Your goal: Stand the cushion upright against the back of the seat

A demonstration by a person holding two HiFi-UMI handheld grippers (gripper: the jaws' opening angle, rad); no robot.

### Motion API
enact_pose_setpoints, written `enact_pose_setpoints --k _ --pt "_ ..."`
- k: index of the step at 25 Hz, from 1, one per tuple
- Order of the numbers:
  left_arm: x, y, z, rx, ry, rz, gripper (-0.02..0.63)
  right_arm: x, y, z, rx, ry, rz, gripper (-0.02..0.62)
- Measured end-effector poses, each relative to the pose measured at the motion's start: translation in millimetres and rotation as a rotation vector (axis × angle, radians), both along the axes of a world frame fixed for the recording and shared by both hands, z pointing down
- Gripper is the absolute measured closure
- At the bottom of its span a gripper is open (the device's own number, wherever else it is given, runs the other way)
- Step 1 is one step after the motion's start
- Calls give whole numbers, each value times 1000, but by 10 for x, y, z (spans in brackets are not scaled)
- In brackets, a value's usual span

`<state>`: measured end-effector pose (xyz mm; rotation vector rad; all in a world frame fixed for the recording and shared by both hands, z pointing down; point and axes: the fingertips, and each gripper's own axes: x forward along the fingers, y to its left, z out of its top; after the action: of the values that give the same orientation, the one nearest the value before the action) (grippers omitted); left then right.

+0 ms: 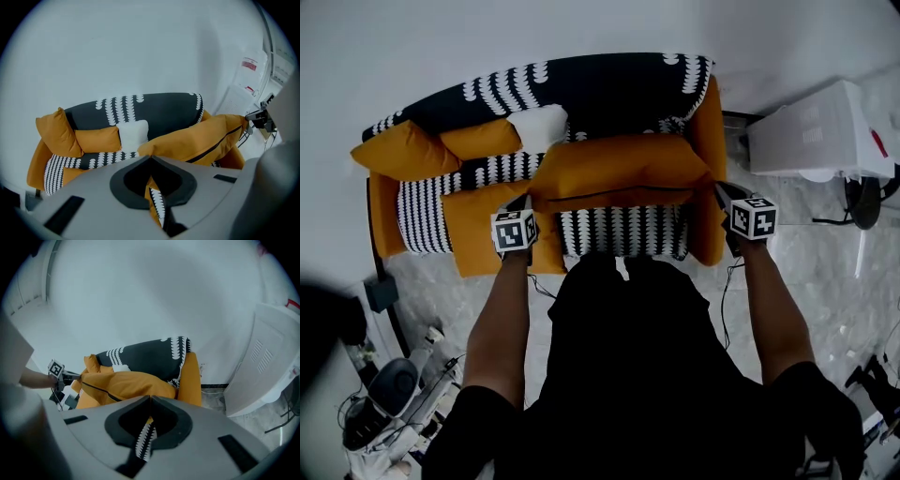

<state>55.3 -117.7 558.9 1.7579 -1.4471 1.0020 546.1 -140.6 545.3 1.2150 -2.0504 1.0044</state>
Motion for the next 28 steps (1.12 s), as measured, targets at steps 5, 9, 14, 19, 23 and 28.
enact_pose_setpoints --k 5,9,14,19,23,28 --pt "-65 -460 -112 38 37 -13 586 -33 -308 -191 37 -87 104 557" --pt "-121 -848 -191 82 66 -3 586 -27 -610 -355 63 -151 207 558" --pt "-128 -1251 -269 107 114 15 586 -46 -973 -506 100 -129 247 558" --pt "-99 -1702 -310 129 155 19 586 -21 -1373 -602 132 -121 285 558" --pt "-90 -2093 -318 139 165 17 586 33 -1740 -607 154 -97 326 560" --pt "-75 -2421 -66 119 176 30 586 39 -2075 -352 144 -23 340 558"
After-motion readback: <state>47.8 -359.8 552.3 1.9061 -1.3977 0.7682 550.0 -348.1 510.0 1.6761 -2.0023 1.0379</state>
